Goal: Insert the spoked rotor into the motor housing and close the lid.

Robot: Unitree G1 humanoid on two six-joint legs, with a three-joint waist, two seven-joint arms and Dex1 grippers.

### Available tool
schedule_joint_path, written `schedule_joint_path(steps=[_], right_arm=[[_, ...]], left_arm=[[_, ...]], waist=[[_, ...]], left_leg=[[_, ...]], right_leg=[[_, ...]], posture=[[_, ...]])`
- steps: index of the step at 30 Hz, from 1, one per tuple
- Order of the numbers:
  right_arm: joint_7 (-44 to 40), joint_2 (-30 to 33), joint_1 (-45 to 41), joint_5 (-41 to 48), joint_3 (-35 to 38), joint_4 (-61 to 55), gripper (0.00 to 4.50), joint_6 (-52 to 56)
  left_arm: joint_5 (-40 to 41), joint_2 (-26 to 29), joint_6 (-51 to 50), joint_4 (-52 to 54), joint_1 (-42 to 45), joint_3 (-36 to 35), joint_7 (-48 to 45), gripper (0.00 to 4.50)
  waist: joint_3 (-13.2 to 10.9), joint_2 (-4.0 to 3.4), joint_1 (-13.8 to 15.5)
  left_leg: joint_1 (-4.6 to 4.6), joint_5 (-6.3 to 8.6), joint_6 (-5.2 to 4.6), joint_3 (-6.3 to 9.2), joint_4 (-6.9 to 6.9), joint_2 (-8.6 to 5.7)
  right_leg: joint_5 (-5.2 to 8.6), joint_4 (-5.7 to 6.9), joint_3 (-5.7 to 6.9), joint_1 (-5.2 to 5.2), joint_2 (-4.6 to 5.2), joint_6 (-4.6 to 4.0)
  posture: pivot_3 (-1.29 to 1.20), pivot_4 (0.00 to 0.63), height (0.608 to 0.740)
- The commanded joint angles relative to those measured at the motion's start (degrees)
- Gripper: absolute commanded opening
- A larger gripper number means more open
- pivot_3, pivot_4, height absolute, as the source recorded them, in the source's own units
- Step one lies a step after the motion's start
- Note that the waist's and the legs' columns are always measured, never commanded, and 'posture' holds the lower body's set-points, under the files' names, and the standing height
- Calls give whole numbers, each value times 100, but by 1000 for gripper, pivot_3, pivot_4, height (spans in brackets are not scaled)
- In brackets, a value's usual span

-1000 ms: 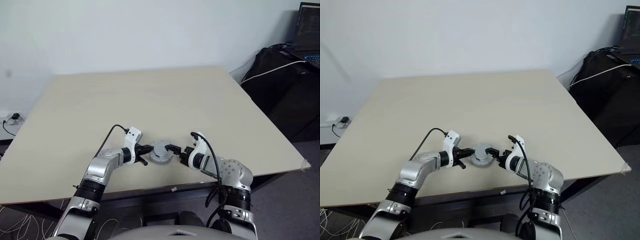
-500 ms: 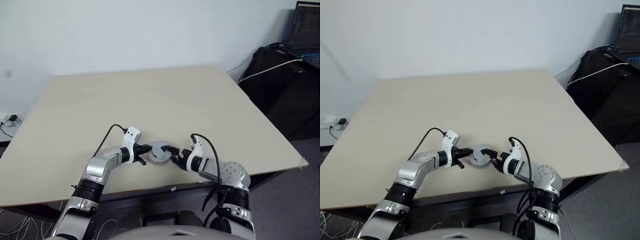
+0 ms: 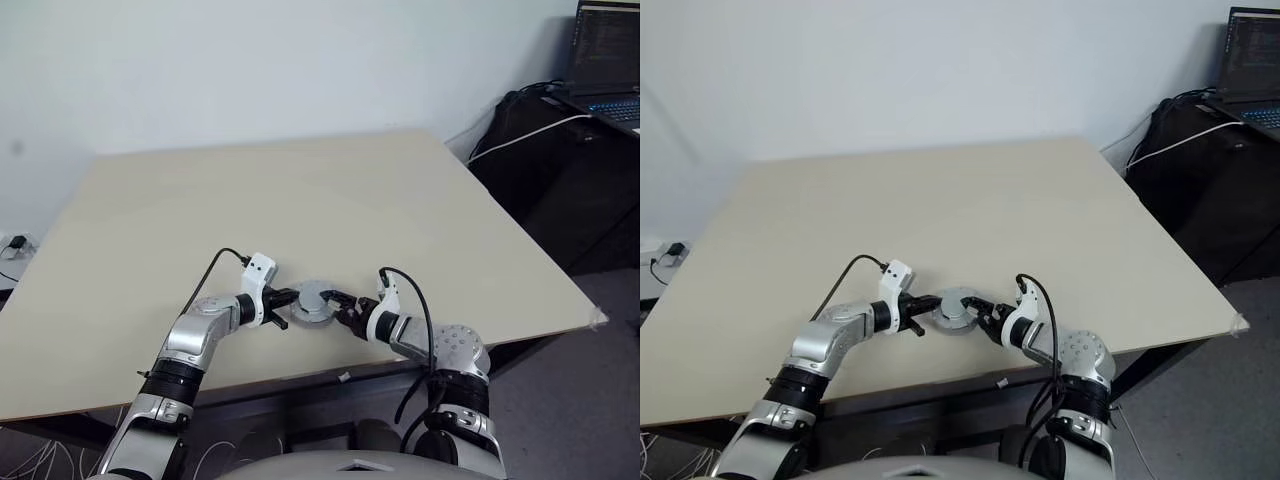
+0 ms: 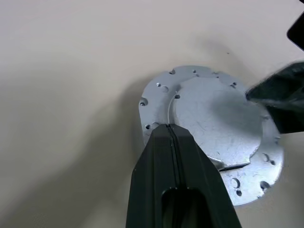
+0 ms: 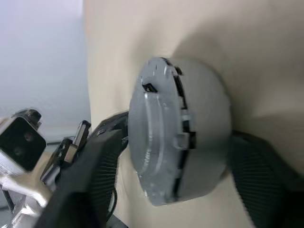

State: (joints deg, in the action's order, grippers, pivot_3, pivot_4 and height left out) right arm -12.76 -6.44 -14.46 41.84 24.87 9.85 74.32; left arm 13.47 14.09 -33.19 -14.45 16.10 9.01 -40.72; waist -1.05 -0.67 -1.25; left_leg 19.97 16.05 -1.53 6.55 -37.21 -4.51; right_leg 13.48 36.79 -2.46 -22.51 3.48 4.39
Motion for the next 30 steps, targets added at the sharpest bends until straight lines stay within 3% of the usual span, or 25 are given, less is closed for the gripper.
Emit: schedule_joint_path(steps=[1, 12, 18, 30], right_arm=[[-418, 36, -25, 34, -878, -322, 3624, 87], [237, -298, -189, -2, -347, 36, 3624, -320], [366, -326, -167, 271, -175, -157, 2293, -201], [582, -485, 117, 912, -137, -965, 2165, 555]], left_arm=[[-26, -115, -61, 4, -25, 219, -81, 0], [-86, -166, -33, -3, -45, 184, -98, 0], [-97, -171, -37, 20, -71, 176, -101, 0], [-139, -196, -16, -21, -53, 142, -134, 0]], waist=[[0, 0, -9], [-1, 1, -16], [-2, -6, 20], [-6, -10, 70]], left_leg=[[0, 1, -1, 1, 4, 0], [-8, -2, 9, 2, 5, 2], [-5, -4, 8, 2, 6, -1], [32, 0, 0, 17, 9, -12]], right_leg=[[-3, -2, -1, -1, 0, -7], [3, -1, 1, 5, -1, 9], [2, -2, 0, 4, 0, 9], [-14, -10, 1, -27, 4, -22]], posture=[[0, 0, 740], [0, 0, 740], [0, 0, 740], [0, 0, 740]])
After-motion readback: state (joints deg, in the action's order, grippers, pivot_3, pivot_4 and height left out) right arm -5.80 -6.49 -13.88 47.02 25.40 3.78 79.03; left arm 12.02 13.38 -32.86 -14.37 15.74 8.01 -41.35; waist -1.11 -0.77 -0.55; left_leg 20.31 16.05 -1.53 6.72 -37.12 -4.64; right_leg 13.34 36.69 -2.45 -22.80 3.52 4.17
